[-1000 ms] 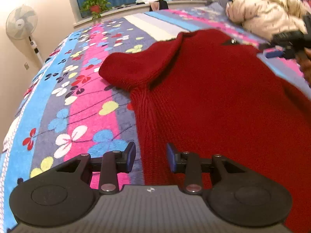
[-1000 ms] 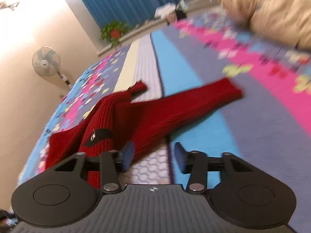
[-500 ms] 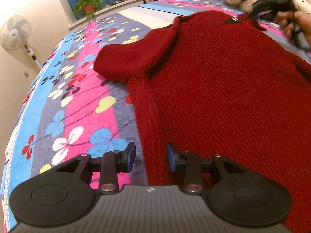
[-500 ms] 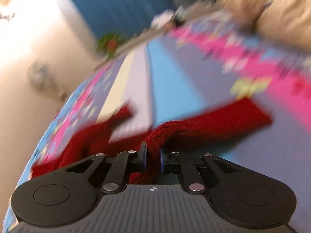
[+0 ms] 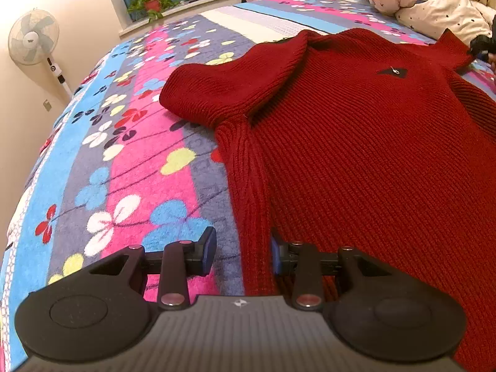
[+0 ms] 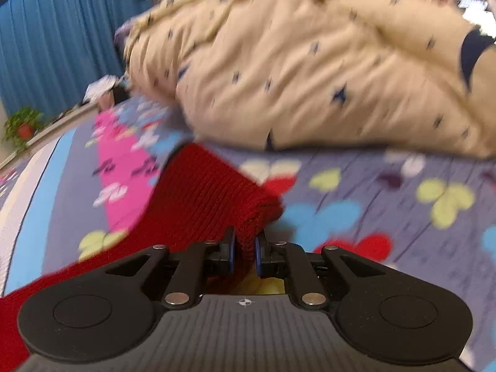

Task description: Fold small clothes

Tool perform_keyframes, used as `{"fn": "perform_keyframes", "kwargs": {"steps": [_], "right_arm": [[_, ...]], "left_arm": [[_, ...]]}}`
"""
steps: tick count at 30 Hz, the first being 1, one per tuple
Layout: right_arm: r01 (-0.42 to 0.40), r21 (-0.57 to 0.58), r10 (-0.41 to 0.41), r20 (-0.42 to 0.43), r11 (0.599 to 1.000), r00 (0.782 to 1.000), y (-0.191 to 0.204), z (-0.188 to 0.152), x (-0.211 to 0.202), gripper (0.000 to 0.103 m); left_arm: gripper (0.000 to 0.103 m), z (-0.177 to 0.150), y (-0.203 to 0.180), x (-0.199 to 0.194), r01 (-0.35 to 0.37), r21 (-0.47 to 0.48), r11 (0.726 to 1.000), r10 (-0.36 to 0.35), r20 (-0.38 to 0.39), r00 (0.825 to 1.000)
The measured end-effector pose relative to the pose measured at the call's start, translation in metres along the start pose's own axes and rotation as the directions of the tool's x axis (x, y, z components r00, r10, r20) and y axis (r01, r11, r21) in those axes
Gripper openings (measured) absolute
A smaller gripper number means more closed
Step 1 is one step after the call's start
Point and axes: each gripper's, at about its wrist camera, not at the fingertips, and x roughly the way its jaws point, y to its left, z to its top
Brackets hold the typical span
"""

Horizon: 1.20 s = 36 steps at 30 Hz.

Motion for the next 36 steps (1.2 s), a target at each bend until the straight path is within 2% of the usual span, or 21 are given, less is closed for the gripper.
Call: {"fn": "perform_keyframes", "kwargs": {"steps": [2,4,6,9,11,13,15,18,20,21,22,24,25,26,28,29,30,32,34,35,36], "right_arm": [[-0.051,0.029,0.051,-0.031,0.998,0.998,0.003,0.005,-0.001,0.012],[-0.078,0.039,0.084,-0.166,0.996,0.983,0.004,0.004,0.005,0.022],[-0.046,0.007,0.046,-0.246,0.999,0.968,0.004,-0.004,-0.007,0.027],[-0.03,0.007,0.031,-0.274,1.0,0.961,0.004,-0.017,-0.04,0.027],[-0.117,-0.027,0.103,-0.313,0.993,0.944,0.012,-0.026,-0.063,0.027],[-0.248,-0.077,0.206,-0.353,0.966,0.913,0.021,-0.038,-0.093,0.027],[-0.4,-0.079,0.334,-0.417,0.913,0.845,0.026,-0.052,-0.127,0.033],[-0.583,-0.051,0.472,-0.532,0.811,0.703,0.03,-0.079,-0.171,0.052],[-0.665,-0.03,0.508,-0.621,0.746,0.597,0.029,-0.102,-0.192,0.054],[-0.686,-0.052,0.491,-0.66,0.726,0.569,0.03,-0.113,-0.201,0.054],[-0.69,-0.108,0.447,-0.688,0.716,0.571,0.03,-0.127,-0.211,0.054],[-0.681,-0.183,0.396,-0.696,0.709,0.599,0.027,-0.143,-0.224,0.048],[-0.679,-0.203,0.397,-0.681,0.705,0.615,0.023,-0.146,-0.231,0.029],[-0.671,-0.201,0.397,-0.673,0.714,0.625,0.02,-0.145,-0.238,0.021],[-0.64,-0.184,0.412,-0.628,0.746,0.661,0.01,-0.135,-0.253,0.017],[-0.631,-0.185,0.426,-0.593,0.754,0.683,0.004,-0.13,-0.266,0.015],[-0.624,-0.167,0.451,-0.555,0.763,0.699,-0.003,-0.122,-0.279,0.014],[-0.612,-0.093,0.507,-0.471,0.786,0.722,-0.026,-0.105,-0.307,0.013],[-0.555,-0.137,0.449,-0.448,0.82,0.773,-0.037,-0.104,-0.314,0.013],[-0.505,-0.151,0.385,-0.476,0.85,0.791,-0.037,-0.113,-0.309,0.013],[-0.457,-0.151,0.322,-0.523,0.876,0.789,-0.035,-0.124,-0.301,0.014]], "left_arm": [[0.039,-0.001,-0.002,-0.001,0.003,0.006,1.0,-0.003,-0.002,1.0],[0.039,-0.002,-0.003,-0.002,0.004,0.012,1.0,-0.004,-0.003,1.0],[0.039,-0.001,-0.003,0.0,0.01,0.005,1.0,-0.01,-0.008,1.0],[0.039,0.001,0.003,-0.001,0.032,-0.031,0.999,-0.033,-0.018,0.999],[0.039,0.002,0.006,-0.003,0.05,-0.059,0.997,-0.052,-0.027,0.998],[0.04,0.001,0.007,-0.006,0.063,-0.075,0.995,-0.066,-0.039,0.997],[0.04,-0.002,0.007,-0.01,0.078,-0.076,0.994,-0.082,-0.056,0.995],[0.04,-0.011,0.006,-0.018,0.094,-0.057,0.994,-0.098,-0.076,0.992],[0.04,-0.017,0.007,-0.024,0.106,-0.057,0.993,-0.111,-0.087,0.99],[0.04,-0.02,0.008,-0.027,0.117,-0.062,0.991,-0.123,-0.094,0.988],[0.04,-0.023,0.009,-0.03,0.127,-0.068,0.99,-0.134,-0.098,0.986],[0.04,-0.03,0.011,-0.035,0.141,-0.078,0.987,-0.149,-0.107,0.983],[0.04,-0.033,0.013,-0.036,0.145,-0.086,0.986,-0.154,-0.113,0.982],[0.04,-0.036,0.014,-0.037,0.149,-0.097,0.984,-0.16,-0.122,0.98],[0.038,-0.04,0.016,-0.039,0.153,-0.116,0.981,-0.168,-0.131,0.977],[0.028,-0.041,0.017,-0.041,0.159,-0.127,0.979,-0.175,-0.131,0.976],[0.012,-0.041,0.017,-0.043,0.171,-0.135,0.976,-0.188,-0.129,0.974],[0.012,-0.04,0.015,-0.053,0.189,-0.138,0.972,-0.203,-0.097,0.974],[0.012,-0.04,0.009,-0.063,0.213,-0.108,0.971,-0.22,-0.064,0.973],[0.012,-0.041,0.006,-0.066,0.226,-0.096,0.969,-0.233,-0.069,0.97],[0.012,-0.042,0.003,-0.064,0.23,-0.09,0.969,-0.237,-0.085,0.968]]}}
